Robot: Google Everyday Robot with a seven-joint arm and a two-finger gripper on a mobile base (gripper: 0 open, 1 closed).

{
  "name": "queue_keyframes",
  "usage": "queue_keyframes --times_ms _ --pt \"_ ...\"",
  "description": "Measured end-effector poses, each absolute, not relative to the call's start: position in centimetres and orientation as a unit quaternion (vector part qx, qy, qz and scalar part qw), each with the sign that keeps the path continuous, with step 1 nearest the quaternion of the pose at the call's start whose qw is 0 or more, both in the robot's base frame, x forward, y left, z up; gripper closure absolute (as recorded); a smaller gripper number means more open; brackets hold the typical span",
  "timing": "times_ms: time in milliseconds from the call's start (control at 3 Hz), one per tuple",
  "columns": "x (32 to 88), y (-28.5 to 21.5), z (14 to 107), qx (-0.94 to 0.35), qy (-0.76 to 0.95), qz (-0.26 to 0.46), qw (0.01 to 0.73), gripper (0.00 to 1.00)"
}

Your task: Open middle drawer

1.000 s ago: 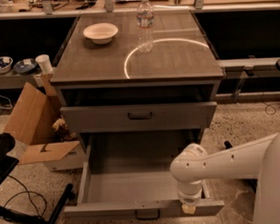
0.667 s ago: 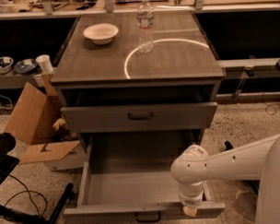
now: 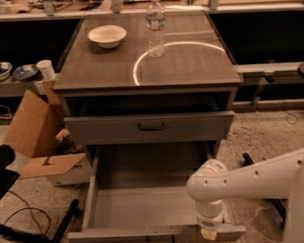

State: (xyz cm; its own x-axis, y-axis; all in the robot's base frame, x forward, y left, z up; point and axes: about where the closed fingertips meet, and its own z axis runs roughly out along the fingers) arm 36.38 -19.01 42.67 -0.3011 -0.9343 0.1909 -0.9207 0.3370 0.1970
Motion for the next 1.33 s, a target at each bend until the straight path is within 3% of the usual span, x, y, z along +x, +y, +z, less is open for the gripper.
queue_keyframes --times_ms 667,1333 --pt "34.46 -19.8 43.81 0.556 -0.816 -0.03 0.155 1.0" --pt "34.8 -19.76 43.79 0.556 -0.816 -0.03 0.155 0.6"
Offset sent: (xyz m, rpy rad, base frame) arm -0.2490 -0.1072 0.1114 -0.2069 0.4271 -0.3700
